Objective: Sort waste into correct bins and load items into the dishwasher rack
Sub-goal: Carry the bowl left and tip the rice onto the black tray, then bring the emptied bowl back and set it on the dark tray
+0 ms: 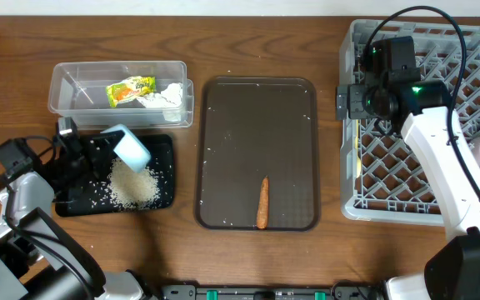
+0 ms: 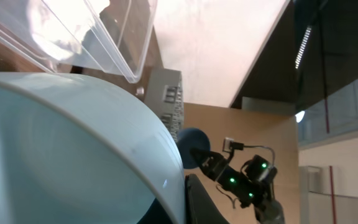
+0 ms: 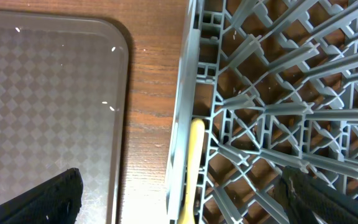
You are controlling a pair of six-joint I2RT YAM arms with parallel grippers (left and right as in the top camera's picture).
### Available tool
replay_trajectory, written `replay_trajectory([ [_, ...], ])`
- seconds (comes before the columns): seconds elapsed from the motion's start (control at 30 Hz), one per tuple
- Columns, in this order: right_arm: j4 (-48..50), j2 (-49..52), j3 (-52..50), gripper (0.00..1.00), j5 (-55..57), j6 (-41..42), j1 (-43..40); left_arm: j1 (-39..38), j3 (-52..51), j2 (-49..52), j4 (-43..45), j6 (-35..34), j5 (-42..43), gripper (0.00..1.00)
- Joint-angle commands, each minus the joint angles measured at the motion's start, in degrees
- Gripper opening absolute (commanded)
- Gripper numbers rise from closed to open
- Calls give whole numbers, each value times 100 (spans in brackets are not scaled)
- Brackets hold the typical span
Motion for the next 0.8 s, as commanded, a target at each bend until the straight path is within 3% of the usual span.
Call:
replay_trajectory([
  [0.0, 2, -11, -4, 99, 59, -39, -26, 24, 42, -4, -46, -459, -479, 6],
  [0.27, 28, -11, -4, 99, 59, -39, -26, -485, 44, -293, 92, -422, -409, 6],
  [0.37, 44, -11, -4, 99, 59, -39, -26, -907, 83, -645, 199, -428, -769, 6],
  [0.47, 59, -11, -4, 99, 59, -39, -26, -1493, 177, -1075, 201, -457, -1539, 6],
  [0.77, 59, -11, -4, 99, 57, -37, -26, -4019, 345, -1506, 667, -555, -5012, 7],
])
